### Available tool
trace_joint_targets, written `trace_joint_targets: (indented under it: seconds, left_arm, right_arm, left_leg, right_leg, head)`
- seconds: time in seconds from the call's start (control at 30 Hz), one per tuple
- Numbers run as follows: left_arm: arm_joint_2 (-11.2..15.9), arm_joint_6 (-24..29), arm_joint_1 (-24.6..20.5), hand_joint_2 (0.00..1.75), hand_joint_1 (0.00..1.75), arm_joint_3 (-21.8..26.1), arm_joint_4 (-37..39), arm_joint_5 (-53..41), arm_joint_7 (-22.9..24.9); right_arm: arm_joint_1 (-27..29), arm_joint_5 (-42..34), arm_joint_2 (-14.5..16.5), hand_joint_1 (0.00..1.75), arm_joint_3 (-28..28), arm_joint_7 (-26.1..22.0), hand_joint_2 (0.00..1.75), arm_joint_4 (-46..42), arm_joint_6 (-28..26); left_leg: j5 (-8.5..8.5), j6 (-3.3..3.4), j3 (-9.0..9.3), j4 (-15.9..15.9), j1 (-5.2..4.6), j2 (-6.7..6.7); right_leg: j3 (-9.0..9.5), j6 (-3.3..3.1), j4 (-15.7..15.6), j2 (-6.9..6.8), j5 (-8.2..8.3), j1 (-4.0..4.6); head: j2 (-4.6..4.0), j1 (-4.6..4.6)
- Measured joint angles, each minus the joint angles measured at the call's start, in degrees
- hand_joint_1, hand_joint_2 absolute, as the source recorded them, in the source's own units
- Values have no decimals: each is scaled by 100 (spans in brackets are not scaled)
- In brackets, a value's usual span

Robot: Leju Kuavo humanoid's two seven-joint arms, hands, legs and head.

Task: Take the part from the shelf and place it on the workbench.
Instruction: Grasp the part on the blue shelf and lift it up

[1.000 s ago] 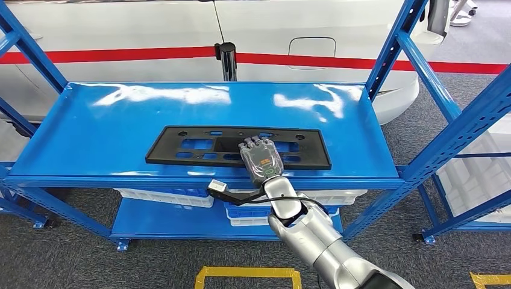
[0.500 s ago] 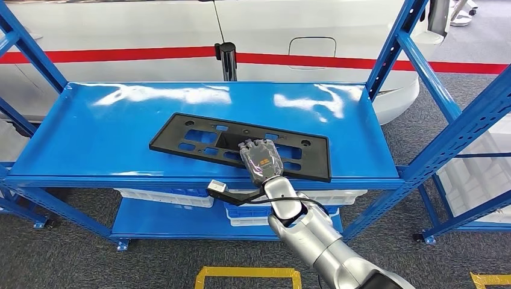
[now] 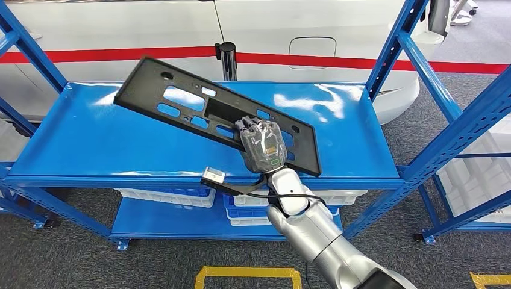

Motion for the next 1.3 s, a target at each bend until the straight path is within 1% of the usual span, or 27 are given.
trace_joint_targets:
  seconds: [0.1,0.23,0.3,0.4,0.43,0.5,0.57,0.6,0.63,0.8,0.87,0.97,1.03,1.17,1.3]
  left_arm:
    - [-19,23,0,0,0,0,0,-13,0]
    - [-39,29,0,0,0,2,0,-14,1]
    - [-45,34,0,0,0,6,0,-14,9]
    - [-48,34,-1,0,0,15,0,-16,26]
    - [-48,32,-1,0,0,17,0,-17,30]
    - [-48,28,-2,0,0,21,0,-19,34]
    - [-46,28,-4,0,0,24,0,-19,34]
    - [-46,28,-5,0,0,26,0,-19,33]
    - [-45,28,-6,0,0,27,0,-19,33]
    - [-43,28,-7,0,0,37,0,-19,33]
    - [-42,26,-7,0,0,40,0,-19,25]
    - [-39,20,-7,0,0,49,0,-15,13]
    - [-39,16,-6,0,0,62,0,-5,-10]
    - [-36,-46,-6,175,0,103,0,2,-116]
    - [-28,-157,-4,175,0,107,0,-47,-268]
  right_arm:
    - [-31,-225,2,175,-80,-186,175,-205,-233]
    - [-46,-522,2,175,-153,-392,175,-384,-329]
    - [-39,-1160,5,175,-195,-807,175,-494,-363]
    - [-42,-2644,16,175,-261,-1683,175,-708,-374]
    - [-44,-3144,17,175,-272,-1917,175,-780,-321]
    - [-45,-4101,15,175,-283,-2233,175,-911,-32]
    - [-45,-5020,8,175,-293,-2470,175,-1037,372]
    - [-44,-5307,3,175,-296,-2543,175,-1090,516]
    - [-45,-5464,0,175,-298,-2586,175,-1134,602]
    - [-45,-5656,-14,175,-312,-2633,175,-1266,733]
    - [-43,-6022,-21,175,-326,-2691,175,-1303,945]
    - [-12,-6880,-46,175,-360,-2860,175,-1413,1361]
    - [52,-7239,-68,175,-400,-2975,175,-1541,1489]
    - [206,-7403,-115,175,-441,-3059,175,-1797,1513]
    - [381,-7409,-170,175,-510,-3085,175,-2071,1492]
  left_leg:
    - [0,0,0,0,0,0]
    - [0,0,0,0,0,0]
    - [1,1,0,1,0,0]
    - [1,2,0,1,0,0]
    - [1,2,0,1,0,0]
    - [1,2,0,1,0,0]
    - [1,2,0,1,0,1]
    - [1,2,0,1,0,1]
    - [1,2,0,1,0,1]
    - [1,2,0,1,0,1]
    - [1,2,0,1,0,1]
    - [1,2,-1,1,0,-2]
    - [1,2,-1,1,0,-3]
    - [1,2,-2,1,0,-1]
    - [1,2,-3,1,0,-3]
  right_leg:
    - [1,0,0,0,0,0]
    - [0,0,0,0,0,0]
    - [0,0,0,0,0,0]
    - [0,0,0,0,0,0]
    - [0,0,0,0,0,0]
    - [0,0,0,0,0,0]
    - [-1,0,0,0,0,0]
    - [-2,0,0,0,0,0]
    - [-2,0,0,0,0,0]
    - [-1,0,0,0,0,0]
    - [-1,0,0,0,0,0]
    - [-2,0,0,-2,0,0]
    - [-1,0,0,-4,0,0]
    - [-2,0,0,-3,0,-1]
    - [-2,0,0,-4,0,-1]
  head:
    - [0,0]
    - [0,0]
    - [0,0]
    - [0,0]
    - [0,0]
    - [0,0]
    - [0,0]
    - [0,0]
    - [0,0]
    - [0,0]
    - [0,0]
    - [0,0]
    - [0,0]
    - [0,0]
    - [0,0]
